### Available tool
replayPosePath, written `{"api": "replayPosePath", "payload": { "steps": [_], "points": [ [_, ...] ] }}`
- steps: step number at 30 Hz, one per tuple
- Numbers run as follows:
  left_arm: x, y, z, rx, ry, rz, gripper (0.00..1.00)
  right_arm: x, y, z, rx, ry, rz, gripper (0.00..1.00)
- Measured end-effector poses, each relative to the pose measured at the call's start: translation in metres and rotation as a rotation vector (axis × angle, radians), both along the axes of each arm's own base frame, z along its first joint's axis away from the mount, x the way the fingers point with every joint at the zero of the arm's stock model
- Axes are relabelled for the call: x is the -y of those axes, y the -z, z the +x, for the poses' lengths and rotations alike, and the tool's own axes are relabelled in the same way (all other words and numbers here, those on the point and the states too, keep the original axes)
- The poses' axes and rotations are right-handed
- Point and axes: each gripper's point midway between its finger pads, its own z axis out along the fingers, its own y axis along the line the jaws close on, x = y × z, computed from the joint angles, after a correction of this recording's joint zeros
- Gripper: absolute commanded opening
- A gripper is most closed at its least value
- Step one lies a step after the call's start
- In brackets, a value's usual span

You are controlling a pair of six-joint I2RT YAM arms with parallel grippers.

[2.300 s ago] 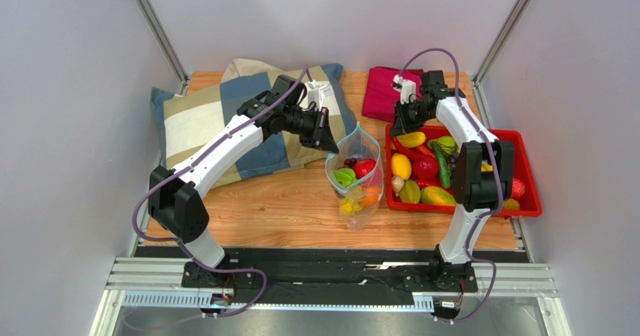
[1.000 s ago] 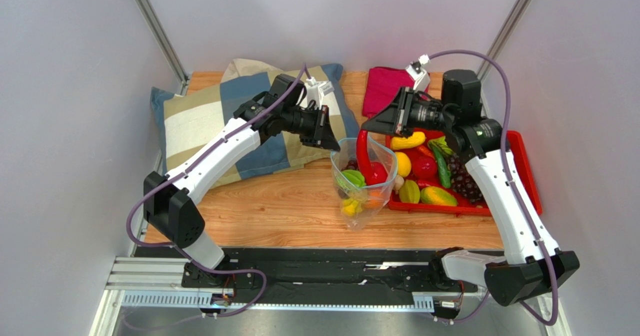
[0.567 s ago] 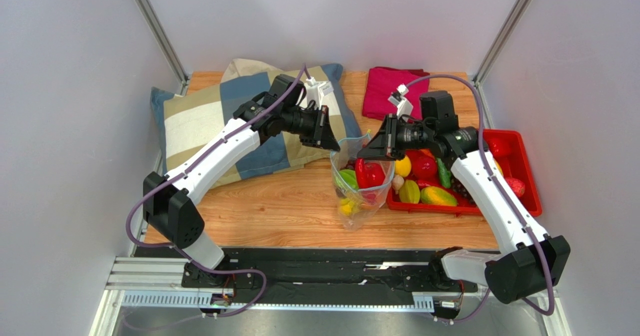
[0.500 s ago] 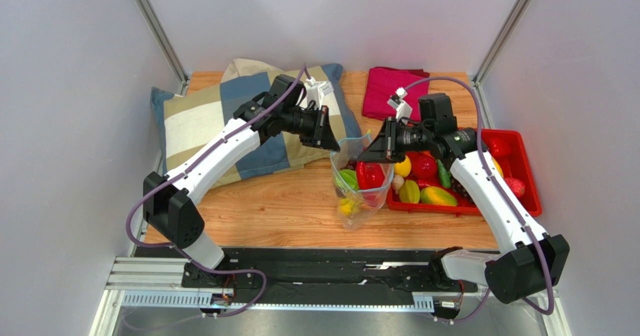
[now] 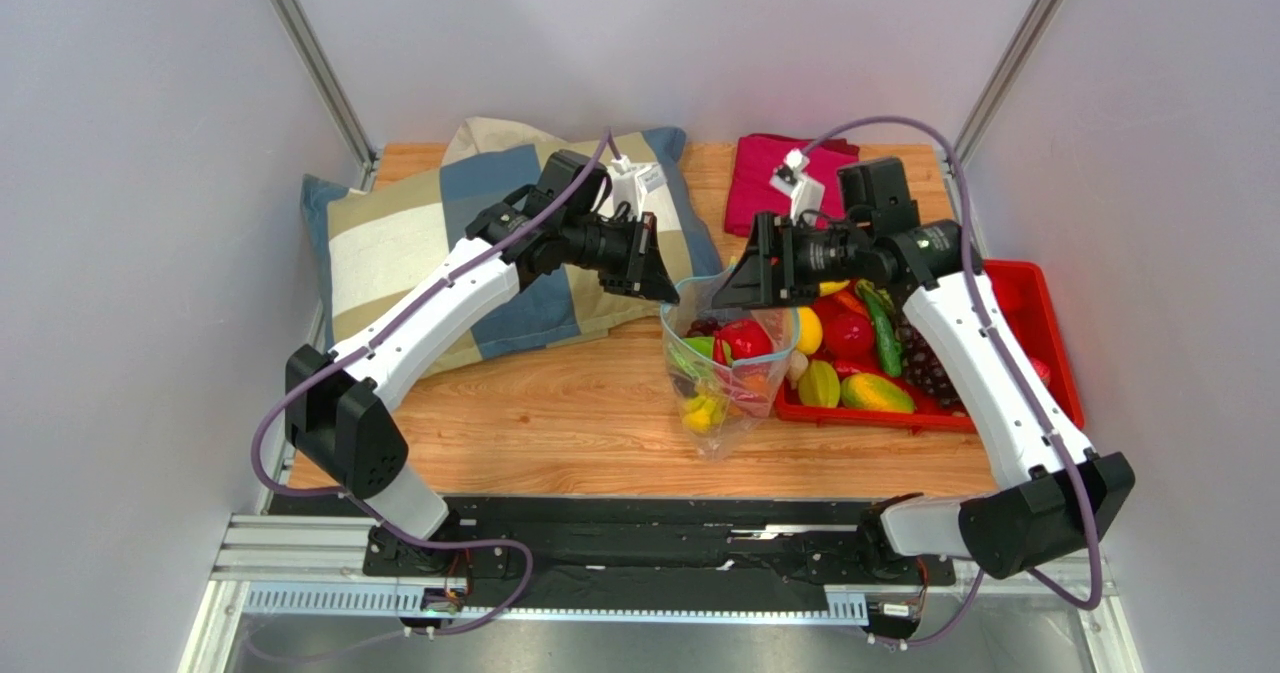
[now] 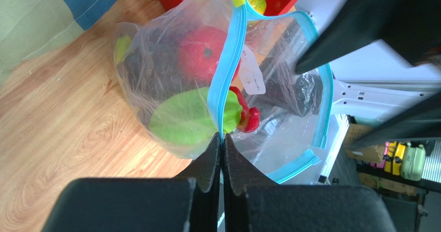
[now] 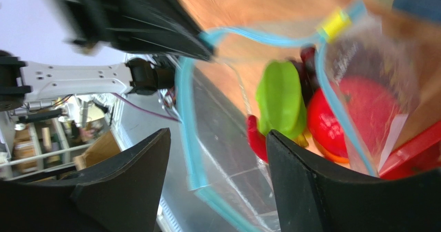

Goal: Place the food in the zip-top bag and seal the zipper
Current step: Place the fake vegetable in the zipper food storage bag, then adjust the zipper food storage bag at the center of the board.

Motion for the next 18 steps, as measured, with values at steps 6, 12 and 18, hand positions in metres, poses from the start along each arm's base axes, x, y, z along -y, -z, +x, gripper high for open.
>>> {"api": "replayPosePath", "payload": {
  "steps": [6,12,18],
  "points": [
    [-0.002,-0.001,-0.006,0.009,0.014,-0.003,0.00,0.004,-0.067,0.000,0.253,-0.063,0.010,0.69],
    [-0.002,-0.007,-0.014,0.033,0.037,-0.010,0.00,0.033,-0.031,-0.007,0.281,-0.074,-0.194,0.69],
    [-0.002,-0.007,-0.019,0.030,0.049,-0.016,0.00,0.059,0.032,-0.021,0.129,-0.114,-0.379,0.62]
  ]
}}
